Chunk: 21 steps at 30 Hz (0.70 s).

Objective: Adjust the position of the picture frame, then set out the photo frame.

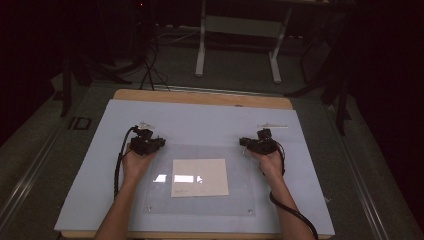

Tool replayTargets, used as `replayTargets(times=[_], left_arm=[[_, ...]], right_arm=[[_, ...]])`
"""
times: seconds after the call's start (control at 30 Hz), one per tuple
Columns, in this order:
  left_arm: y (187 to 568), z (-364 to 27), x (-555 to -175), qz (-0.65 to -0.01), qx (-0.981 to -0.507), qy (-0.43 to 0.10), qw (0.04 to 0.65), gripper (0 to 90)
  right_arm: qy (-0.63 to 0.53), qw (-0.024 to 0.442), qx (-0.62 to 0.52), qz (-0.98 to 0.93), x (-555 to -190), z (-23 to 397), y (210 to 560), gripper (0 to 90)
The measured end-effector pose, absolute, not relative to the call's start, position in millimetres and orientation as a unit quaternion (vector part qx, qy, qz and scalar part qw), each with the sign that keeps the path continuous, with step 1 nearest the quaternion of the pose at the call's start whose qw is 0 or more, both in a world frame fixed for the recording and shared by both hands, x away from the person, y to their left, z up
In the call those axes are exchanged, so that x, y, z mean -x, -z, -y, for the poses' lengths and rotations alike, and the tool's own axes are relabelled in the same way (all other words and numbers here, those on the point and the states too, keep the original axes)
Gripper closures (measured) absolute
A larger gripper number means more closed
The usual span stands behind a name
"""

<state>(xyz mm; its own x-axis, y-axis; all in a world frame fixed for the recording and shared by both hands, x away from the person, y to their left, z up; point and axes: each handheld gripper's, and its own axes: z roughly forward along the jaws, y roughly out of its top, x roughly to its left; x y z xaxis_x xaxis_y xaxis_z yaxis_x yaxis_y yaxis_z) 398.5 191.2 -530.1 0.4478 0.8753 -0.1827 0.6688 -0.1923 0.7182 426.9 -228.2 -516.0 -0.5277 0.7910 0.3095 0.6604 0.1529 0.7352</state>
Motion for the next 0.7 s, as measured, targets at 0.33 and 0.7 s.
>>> replayTargets(times=[0.33,0.7], left_arm=[[530.2,-191.6,-397.3,-0.506,-0.761,-0.137,0.381,81.0],[531.2,-194.7,-397.2,-0.504,-0.761,-0.129,0.387,79.9]], right_arm=[[-0.446,0.075,-0.476,-0.754,-427.1,228.7,517.9,79.4],[-0.442,0.081,-0.479,-0.754,-426.8,226.7,517.9,79.9]])
